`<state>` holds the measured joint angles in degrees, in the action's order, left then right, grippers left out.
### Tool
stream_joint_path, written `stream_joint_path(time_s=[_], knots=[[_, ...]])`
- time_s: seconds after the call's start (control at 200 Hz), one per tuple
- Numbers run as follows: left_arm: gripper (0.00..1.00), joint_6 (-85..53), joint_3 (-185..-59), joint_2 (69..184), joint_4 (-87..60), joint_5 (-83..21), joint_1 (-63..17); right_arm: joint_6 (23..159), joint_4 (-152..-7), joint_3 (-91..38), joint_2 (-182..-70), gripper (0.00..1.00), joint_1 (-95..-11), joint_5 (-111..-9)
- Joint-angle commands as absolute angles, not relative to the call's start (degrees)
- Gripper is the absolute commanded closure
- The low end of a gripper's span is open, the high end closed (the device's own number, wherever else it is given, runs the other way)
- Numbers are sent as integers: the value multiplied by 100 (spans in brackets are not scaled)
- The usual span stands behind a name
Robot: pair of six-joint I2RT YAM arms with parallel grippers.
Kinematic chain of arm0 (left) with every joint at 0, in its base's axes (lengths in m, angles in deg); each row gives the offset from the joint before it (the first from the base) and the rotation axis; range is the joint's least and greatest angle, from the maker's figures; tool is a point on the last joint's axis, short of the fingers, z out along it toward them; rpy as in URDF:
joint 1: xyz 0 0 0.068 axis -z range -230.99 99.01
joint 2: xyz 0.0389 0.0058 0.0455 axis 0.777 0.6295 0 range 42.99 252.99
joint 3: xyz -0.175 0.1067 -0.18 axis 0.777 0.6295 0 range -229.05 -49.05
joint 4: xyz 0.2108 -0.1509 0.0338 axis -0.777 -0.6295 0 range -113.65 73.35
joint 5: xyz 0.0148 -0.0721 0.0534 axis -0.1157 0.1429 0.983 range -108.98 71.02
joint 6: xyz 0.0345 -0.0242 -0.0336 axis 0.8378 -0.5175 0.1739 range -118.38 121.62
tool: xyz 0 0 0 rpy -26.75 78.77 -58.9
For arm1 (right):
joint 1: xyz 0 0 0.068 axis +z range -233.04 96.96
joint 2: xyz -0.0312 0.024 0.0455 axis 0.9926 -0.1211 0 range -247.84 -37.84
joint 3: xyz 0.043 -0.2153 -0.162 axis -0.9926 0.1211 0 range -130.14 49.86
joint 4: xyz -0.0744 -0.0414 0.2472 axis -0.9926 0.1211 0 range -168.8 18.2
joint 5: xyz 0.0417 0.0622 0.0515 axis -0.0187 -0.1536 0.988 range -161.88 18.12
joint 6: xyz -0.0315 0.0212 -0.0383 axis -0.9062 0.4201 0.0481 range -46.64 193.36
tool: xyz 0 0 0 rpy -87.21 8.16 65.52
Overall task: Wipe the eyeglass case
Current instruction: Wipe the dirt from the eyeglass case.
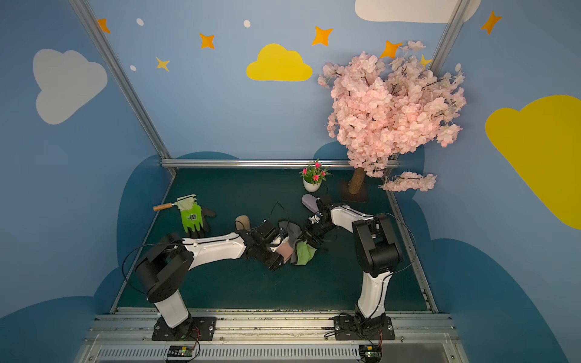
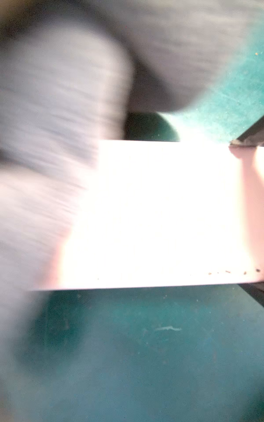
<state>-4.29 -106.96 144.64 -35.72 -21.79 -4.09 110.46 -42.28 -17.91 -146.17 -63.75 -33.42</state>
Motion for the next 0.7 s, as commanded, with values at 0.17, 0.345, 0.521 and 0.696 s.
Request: stream_joint_path(time_s=[0.17,0.345,0.521,0.696], knots=[[97,120,-10287,14871,-3469,-1637,-373,11055,-3588,-1780,-13709,100,-5618,-3959],[97,369,-10024,14644,-3027,-1332,-219,12436,-5239,-1250,-14003,100,-5021,-2766],[97,459,-9731,14267,-2655,-1059,-118,12675,-5831,-921,-14630,100,-5147,-2543],[97,589,-9416,13982,-2275,-960,-17,10993,-3823,-1573,-14962,100,-5904,-4221]])
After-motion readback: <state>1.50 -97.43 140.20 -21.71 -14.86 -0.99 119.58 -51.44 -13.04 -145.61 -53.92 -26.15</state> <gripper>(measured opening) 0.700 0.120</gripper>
